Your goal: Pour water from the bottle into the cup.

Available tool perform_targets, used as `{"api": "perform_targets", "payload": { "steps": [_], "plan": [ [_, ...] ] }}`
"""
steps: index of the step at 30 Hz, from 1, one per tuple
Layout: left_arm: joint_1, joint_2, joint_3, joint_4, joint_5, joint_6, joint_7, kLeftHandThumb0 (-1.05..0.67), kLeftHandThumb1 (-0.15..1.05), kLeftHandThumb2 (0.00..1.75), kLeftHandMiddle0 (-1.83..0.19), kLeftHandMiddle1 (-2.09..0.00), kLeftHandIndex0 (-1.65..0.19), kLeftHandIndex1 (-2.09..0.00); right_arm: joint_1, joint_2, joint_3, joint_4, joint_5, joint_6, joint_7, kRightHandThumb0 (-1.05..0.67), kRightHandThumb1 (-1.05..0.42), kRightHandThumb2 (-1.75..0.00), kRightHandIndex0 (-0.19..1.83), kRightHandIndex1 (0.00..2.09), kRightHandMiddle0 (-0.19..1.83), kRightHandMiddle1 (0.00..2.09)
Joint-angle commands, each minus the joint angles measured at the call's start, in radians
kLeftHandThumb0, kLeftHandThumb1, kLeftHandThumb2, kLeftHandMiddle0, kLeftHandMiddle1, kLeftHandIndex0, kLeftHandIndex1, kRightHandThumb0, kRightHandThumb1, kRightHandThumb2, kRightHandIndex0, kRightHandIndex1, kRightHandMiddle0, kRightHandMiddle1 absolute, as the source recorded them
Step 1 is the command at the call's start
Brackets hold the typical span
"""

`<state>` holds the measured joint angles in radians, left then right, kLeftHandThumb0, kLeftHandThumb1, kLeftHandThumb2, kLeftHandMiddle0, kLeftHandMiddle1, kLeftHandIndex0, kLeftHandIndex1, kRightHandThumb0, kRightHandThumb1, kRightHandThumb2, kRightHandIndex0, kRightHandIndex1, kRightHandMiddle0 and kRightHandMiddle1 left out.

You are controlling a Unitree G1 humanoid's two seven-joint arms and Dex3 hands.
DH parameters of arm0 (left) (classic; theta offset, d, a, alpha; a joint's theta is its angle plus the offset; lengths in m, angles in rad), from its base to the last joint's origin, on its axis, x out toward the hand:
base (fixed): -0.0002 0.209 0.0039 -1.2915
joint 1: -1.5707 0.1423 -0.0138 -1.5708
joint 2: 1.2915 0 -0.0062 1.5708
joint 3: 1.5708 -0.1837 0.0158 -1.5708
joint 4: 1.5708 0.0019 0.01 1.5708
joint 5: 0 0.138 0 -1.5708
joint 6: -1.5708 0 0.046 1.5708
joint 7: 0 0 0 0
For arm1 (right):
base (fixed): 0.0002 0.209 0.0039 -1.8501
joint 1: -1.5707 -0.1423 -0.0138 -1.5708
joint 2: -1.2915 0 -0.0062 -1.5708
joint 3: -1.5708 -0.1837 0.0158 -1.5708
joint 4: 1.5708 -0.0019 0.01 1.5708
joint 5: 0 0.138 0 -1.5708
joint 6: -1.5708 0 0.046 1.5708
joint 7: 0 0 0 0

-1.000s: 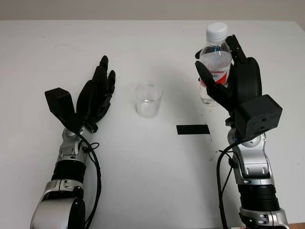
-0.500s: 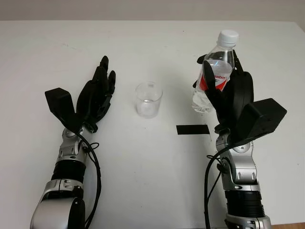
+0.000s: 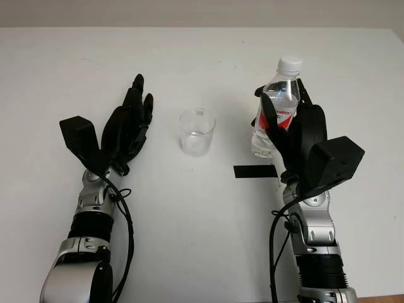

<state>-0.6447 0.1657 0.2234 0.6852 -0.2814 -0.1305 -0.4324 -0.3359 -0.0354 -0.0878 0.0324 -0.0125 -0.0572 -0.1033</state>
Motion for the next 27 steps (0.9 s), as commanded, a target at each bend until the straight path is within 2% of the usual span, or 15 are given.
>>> {"api": "perform_targets", "payload": {
  "steps": [1, 13, 27],
  "plan": [
    [0.030, 0.005, -0.002, 0.008, 0.003, 0.007, -0.001, -0.84, 1.05, 0.75, 0.19, 0.00, 0.19, 0.00, 0.009, 0.005, -0.003, -0.001, 0.006, 0.000, 0.001, -0.39, -1.05, -0.36, 1.34, 2.09, 1.11, 2.09],
    [0.025, 0.011, 0.001, 0.013, -0.002, 0.011, -0.014, -0.85, 1.05, 0.75, 0.19, 0.00, 0.19, 0.00, 0.058, 0.033, 0.016, -0.041, 0.005, 0.101, -0.010, -0.44, -1.05, -0.41, 1.37, 2.09, 1.02, 2.09],
    [0.025, 0.008, 0.004, 0.008, -0.003, 0.016, -0.006, -0.85, 1.05, 0.73, 0.19, 0.00, 0.19, 0.00, 0.080, 0.044, 0.035, 0.023, -0.022, 0.030, -0.013, -0.42, -1.05, -0.40, 1.32, 2.09, 1.02, 2.09]
  ]
}}
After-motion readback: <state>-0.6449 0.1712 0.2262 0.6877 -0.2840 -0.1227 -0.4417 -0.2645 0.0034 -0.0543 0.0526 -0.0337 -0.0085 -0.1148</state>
